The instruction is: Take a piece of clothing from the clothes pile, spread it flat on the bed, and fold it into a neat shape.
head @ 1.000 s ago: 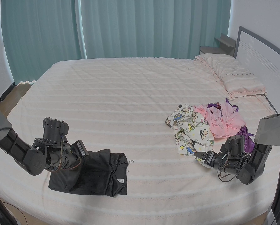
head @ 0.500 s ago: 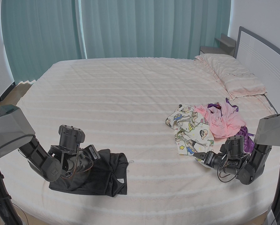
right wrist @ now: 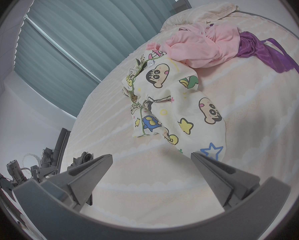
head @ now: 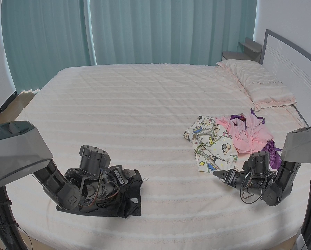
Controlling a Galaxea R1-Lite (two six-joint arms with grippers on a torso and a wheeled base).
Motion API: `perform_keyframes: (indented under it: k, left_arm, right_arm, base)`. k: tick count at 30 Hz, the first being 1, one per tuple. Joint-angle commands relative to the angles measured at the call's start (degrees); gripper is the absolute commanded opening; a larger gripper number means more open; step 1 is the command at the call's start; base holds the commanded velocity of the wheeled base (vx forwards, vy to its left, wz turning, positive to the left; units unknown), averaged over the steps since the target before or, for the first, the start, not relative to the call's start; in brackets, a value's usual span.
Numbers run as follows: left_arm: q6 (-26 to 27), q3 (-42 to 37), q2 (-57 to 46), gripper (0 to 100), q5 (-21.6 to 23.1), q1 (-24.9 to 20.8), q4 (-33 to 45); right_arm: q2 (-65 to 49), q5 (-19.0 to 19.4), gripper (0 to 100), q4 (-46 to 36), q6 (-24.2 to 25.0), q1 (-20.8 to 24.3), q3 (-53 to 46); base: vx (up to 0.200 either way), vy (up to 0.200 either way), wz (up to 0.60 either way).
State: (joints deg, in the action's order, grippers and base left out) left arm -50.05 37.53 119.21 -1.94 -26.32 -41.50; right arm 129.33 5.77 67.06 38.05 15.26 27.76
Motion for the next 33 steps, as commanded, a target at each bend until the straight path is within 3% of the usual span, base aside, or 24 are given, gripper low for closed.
perform_keyframes:
  k: [1,10,15,33]
  left_arm:
    - [-0.1,0.1,0.4,100,0.0,-0.4,-0.4]
    - [-5.2,-0.5,-8.0,100,1.1,0.0,-0.7]
    - [-8.2,-1.3,-9.8,100,6.4,0.0,-1.1]
    - [-8.8,-1.1,-9.5,100,7.7,1.9,-1.1]
  right_arm:
    - [0.1,0.0,100,0.1,0.0,0.2,0.0]
    - [-1.4,-0.5,100,0.0,-0.2,3.8,0.5]
    - [-1.8,-0.5,100,0.0,-0.1,6.4,0.8]
    - [-1.7,-0.6,100,0.0,0.4,8.1,0.8]
  base:
    - [0.0,0.0,0.0]
    - [0.0,0.0,0.0]
    - [0.0,0.0,0.0]
    - [0.0,0.0,0.0]
